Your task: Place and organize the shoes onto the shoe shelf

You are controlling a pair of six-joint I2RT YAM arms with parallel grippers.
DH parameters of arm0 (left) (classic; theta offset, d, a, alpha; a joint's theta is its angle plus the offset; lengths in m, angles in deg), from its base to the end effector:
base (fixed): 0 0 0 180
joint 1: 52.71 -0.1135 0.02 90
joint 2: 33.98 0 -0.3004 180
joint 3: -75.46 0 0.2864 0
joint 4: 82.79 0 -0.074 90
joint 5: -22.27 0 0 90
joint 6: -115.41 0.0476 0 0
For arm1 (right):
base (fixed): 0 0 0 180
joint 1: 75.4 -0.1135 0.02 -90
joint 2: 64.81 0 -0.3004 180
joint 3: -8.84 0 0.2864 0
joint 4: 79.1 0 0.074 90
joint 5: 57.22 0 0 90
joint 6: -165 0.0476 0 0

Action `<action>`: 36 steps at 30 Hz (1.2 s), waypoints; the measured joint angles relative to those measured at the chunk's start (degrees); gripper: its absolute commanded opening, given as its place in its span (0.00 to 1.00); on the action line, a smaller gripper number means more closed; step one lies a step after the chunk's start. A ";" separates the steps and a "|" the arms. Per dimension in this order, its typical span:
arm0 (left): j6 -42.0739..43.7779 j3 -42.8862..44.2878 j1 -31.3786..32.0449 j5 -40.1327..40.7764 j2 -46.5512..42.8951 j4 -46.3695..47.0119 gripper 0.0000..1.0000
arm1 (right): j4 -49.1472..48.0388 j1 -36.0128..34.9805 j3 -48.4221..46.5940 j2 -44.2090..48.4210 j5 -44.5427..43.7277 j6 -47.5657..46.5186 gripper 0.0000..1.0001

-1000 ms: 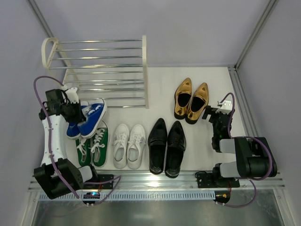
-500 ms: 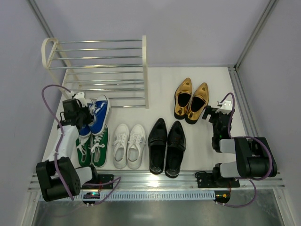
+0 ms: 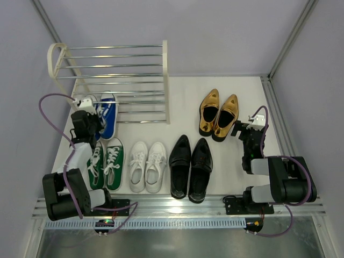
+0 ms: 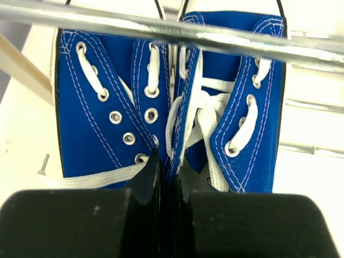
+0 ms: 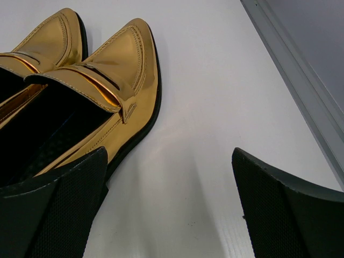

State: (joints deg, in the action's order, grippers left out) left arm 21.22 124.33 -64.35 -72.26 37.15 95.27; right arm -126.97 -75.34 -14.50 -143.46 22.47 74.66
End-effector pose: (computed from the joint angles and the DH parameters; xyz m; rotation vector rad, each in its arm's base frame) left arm 0.2933 0.0566 0.2395 -0.2237 1.9792 0.0051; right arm 0.2437 -0.0088 0.1569 0.1302 1.6961 -0.1582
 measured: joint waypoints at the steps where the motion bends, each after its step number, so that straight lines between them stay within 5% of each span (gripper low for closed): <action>1: 0.02 -0.52 0.00 0.00 0.55 2.47 0.00 | 0.00 0.00 0.00 0.00 0.00 -0.02 0.97; 16: -0.15 -5.14 -0.79 0.33 13.38 23.76 0.00 | 0.00 0.00 0.00 0.00 0.00 -0.02 0.97; 36: 0.72 1.29 -2.05 0.09 18.23 29.55 0.00 | 0.00 0.00 0.00 0.00 0.00 -0.02 0.97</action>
State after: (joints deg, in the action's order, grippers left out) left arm 21.94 125.62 -66.40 -72.17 55.38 124.82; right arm -126.97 -75.34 -14.50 -143.46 22.47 74.64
